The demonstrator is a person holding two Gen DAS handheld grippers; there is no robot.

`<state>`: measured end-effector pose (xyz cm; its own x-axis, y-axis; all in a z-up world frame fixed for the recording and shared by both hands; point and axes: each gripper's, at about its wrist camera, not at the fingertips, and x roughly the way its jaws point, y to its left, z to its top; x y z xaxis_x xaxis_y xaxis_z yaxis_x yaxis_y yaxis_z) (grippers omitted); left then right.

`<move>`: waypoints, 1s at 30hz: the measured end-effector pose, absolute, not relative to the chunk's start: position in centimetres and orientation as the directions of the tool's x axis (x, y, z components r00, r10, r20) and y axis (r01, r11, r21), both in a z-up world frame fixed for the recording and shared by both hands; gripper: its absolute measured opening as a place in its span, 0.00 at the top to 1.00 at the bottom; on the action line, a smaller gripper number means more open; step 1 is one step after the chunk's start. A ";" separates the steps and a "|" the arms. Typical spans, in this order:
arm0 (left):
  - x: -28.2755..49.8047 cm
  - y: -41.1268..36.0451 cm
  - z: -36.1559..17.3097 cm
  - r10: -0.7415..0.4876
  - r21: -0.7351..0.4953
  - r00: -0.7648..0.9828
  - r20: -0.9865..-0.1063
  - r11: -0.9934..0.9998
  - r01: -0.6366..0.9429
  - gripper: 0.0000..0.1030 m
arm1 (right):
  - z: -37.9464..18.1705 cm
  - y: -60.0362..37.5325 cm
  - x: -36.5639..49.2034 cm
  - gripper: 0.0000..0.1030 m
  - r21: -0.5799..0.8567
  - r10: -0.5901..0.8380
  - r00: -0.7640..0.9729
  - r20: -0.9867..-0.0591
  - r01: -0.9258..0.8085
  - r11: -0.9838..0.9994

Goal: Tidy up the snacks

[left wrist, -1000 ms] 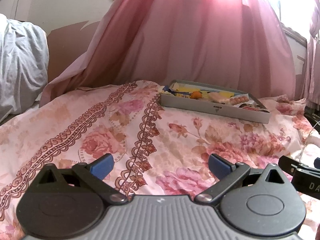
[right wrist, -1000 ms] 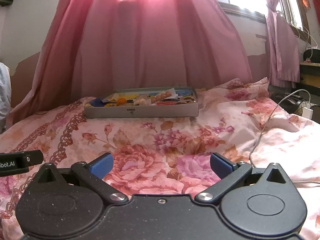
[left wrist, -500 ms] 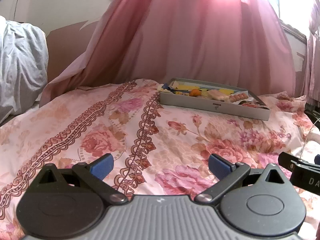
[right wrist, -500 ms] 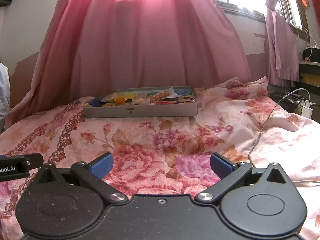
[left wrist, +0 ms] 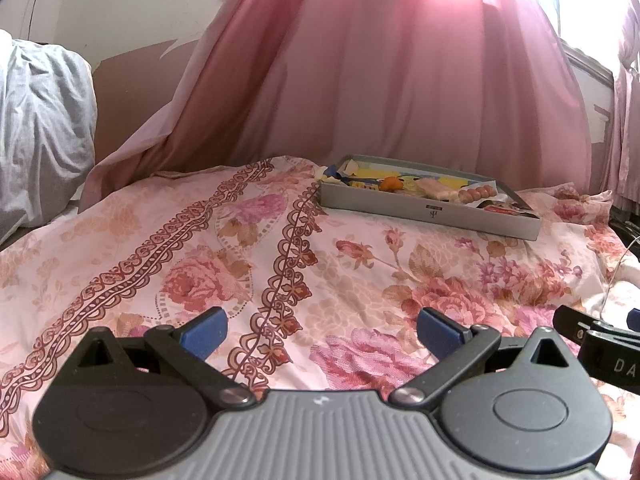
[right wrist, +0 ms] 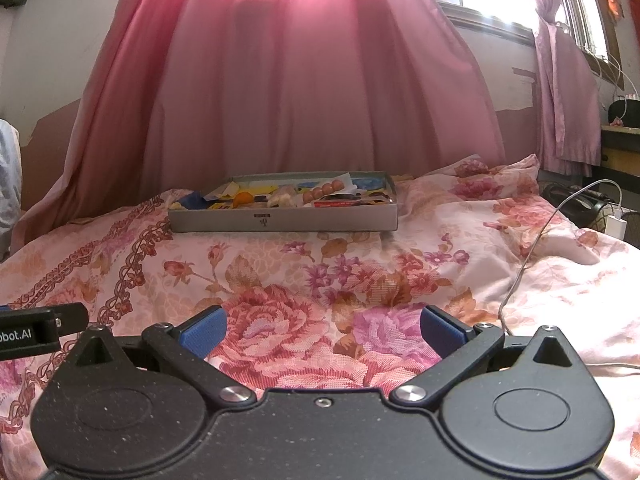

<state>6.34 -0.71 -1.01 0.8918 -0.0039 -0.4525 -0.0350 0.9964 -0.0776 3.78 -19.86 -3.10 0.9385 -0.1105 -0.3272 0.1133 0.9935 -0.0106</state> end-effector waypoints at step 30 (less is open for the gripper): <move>6.3 -0.6 -1.2 0.000 -0.078 0.891 -0.454 0.996 -0.040 0.00 | -3.2 -19.8 3.9 0.01 -0.013 -0.111 0.937 -0.331 0.113 0.994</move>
